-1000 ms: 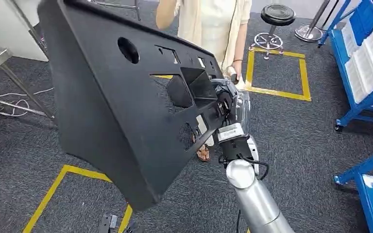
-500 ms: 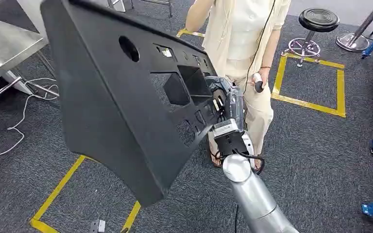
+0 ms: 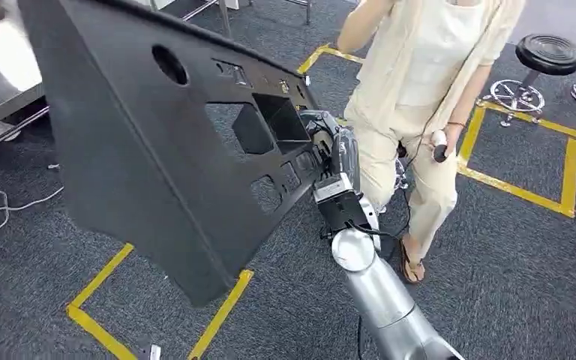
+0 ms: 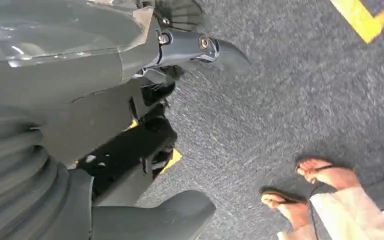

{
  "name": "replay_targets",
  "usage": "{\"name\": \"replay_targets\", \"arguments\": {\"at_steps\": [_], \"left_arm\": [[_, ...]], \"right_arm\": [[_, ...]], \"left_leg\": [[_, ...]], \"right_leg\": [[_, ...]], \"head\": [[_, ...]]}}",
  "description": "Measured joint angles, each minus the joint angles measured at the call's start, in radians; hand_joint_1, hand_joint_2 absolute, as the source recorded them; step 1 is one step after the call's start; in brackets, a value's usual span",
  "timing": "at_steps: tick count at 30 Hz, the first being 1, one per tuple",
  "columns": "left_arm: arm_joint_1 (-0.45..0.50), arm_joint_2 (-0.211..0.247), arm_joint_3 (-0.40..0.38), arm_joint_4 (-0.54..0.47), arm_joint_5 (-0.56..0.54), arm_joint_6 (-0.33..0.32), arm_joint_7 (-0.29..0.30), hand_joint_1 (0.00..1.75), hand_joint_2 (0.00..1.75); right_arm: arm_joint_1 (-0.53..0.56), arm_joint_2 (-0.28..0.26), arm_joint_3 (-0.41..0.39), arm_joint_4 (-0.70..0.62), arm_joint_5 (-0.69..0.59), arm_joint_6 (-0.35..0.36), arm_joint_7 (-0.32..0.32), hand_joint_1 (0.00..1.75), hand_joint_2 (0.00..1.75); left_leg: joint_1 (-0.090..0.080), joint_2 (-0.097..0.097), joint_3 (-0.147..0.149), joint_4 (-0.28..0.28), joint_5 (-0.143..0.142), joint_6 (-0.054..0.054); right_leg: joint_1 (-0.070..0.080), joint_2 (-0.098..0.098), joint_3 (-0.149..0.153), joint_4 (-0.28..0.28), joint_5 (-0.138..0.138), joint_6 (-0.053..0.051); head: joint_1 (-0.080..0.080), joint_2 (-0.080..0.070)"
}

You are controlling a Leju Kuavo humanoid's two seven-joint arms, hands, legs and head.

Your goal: Take the parts from the cabinet and place them on the table.

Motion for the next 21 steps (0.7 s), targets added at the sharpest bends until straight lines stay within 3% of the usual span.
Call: {"name": "replay_targets", "arguments": {"at_steps": [1,2,3,4,5,6,8,9,11,13,14,15,16,18,19,20,21], "left_arm": [[-0.003,-0.001,0.0,0.0,0.0,0.0,0.001,0.0,1.75],[-0.003,-0.003,0.0,0.0,0.0,0.0,0.003,0.0,1.75],[-0.002,-0.005,0.0,0.0,0.003,0.0,0.005,0.0,1.75],[0.001,-0.005,0.0,0.0,0.005,0.0,0.007,0.0,1.75],[0.004,-0.005,0.0,0.0,0.005,0.001,0.008,0.0,1.75],[0.004,-0.005,0.0,0.0,0.005,0.002,0.008,0.0,1.75],[0.004,-0.005,0.0,0.0,0.005,0.002,0.008,0.0,1.75],[0.004,-0.004,0.0,0.0,0.005,0.002,0.008,0.0,1.75],[0.006,-0.003,0.001,0.0,0.005,0.002,0.009,0.0,1.75],[0.012,-0.001,0.003,0.0,0.008,0.001,0.01,0.0,1.75],[0.013,0.004,0.005,0.0,0.011,0.001,0.01,0.0,1.75],[0.014,-0.001,0.006,0.0,0.012,-0.002,0.007,0.0,1.75],[0.012,0.001,0.006,0.0,0.014,-0.002,0.004,0.0,1.75],[0.012,0.002,0.007,0.0,0.013,-0.002,-0.002,0.0,1.75],[0.013,0.002,0.007,0.0,0.012,-0.003,-0.003,0.0,1.75],[0.015,0.002,0.007,0.0,0.01,-0.003,-0.004,0.0,1.75],[0.015,0.002,0.007,0.0,0.006,-0.004,-0.004,0.0,1.75]], "right_arm": [[-0.005,0.0,0.0,0.0,0.0,-0.001,0.0,1.75,1.75],[-0.003,-0.005,0.0,0.0,0.0,-0.002,0.001,1.75,1.75],[0.002,-0.01,0.0,0.0,0.0,-0.003,0.004,1.75,1.75],[0.007,-0.012,0.0,0.0,0.0,-0.003,0.008,1.75,1.75],[0.009,-0.014,0.0,0.0,0.0,-0.003,0.01,1.75,1.75],[0.009,-0.015,0.0,0.0,0.0,-0.003,0.011,1.75,1.75],[0.008,-0.015,0.0,-0.002,0.0,-0.003,0.011,1.75,1.75],[0.007,-0.016,0.0,-0.001,-0.001,-0.003,0.012,1.75,1.75],[0.009,-0.016,0.001,-0.002,-0.001,-0.003,0.013,1.75,1.75],[0.007,-0.014,0.002,-0.002,0.0,-0.003,0.015,1.75,1.75],[0.004,-0.01,0.003,-0.002,0.001,-0.002,0.015,1.75,1.75],[0.002,-0.008,0.005,-0.002,0.0,0.0,0.019,1.75,1.75],[0.0,-0.005,0.005,-0.002,0.0,0.003,0.021,1.75,1.75],[-0.004,-0.005,0.005,-0.002,0.0,0.008,0.024,1.75,1.75],[-0.005,-0.003,0.006,-0.002,0.002,0.008,0.032,1.75,1.75],[-0.005,-0.001,0.008,-0.002,0.008,0.008,0.04,1.75,1.75],[-0.006,0.001,0.01,-0.002,0.011,0.008,0.046,1.75,1.75]], "left_leg": [[0.002,-0.009,0.001,0.001,0.004,0.006],[0.002,-0.026,0.003,0.001,0.002,0.005],[0.002,-0.043,0.003,0.001,0.001,0.005],[0.002,-0.059,0.004,0.002,0.0,0.004],[0.003,-0.074,0.006,0.002,-0.001,0.002],[0.004,-0.09,0.008,0.004,-0.004,-0.001],[0.01,-0.116,0.011,0.018,-0.015,-0.014],[0.008,-0.124,0.007,0.028,-0.023,-0.023],[0.007,-0.133,-0.002,0.036,-0.029,-0.028],[0.009,-0.138,-0.005,0.037,-0.032,-0.029],[0.011,-0.131,-0.005,0.045,-0.041,-0.035],[0.009,-0.091,-0.016,0.073,-0.059,-0.044],[0.013,-0.058,-0.048,0.136,-0.093,-0.052],[0.02,-0.028,-0.137,0.299,-0.158,-0.061],[0.022,-0.026,-0.168,0.348,-0.165,-0.062],[0.023,-0.026,-0.175,0.347,-0.148,-0.061],[0.023,-0.026,-0.159,0.302,-0.113,-0.056]], "right_leg": [[-0.002,0.029,-0.032,0.067,-0.026,-0.006],[-0.002,0.043,-0.079,0.153,-0.055,-0.009],[-0.004,0.048,-0.125,0.224,-0.075,-0.009],[-0.005,0.049,-0.153,0.257,-0.076,-0.004],[-0.007,0.049,-0.155,0.238,-0.059,0.005],[-0.011,0.05,-0.134,0.175,-0.022,0.018],[-0.023,0.072,-0.056,-0.009,0.065,0.044],[-0.023,0.094,-0.048,-0.03,0.07,0.039],[-0.019,0.08,-0.038,-0.039,0.074,0.013],[-0.018,0.07,-0.037,-0.039,0.075,0.004],[-0.026,0.063,-0.034,-0.041,0.075,0.0],[-0.025,0.061,-0.031,-0.042,0.073,-0.009],[-0.023,0.055,-0.029,-0.042,0.07,-0.013],[-0.018,0.036,-0.026,-0.041,0.064,-0.021],[-0.016,0.027,-0.024,-0.041,0.062,-0.023],[-0.014,0.018,-0.021,-0.041,0.06,-0.026],[-0.012,0.009,-0.017,-0.041,0.055,-0.026]], "head": [[-0.001,0.0],[0.006,0.0],[0.005,0.0],[0.006,0.0],[0.006,0.0],[0.006,0.0],[0.006,0.0],[0.007,0.0],[0.008,0.0],[0.008,0.0],[0.01,0.0],[0.003,0.0],[-0.002,0.0],[-0.002,0.0],[-0.003,0.0],[-0.002,0.0],[-0.003,0.0]]}}
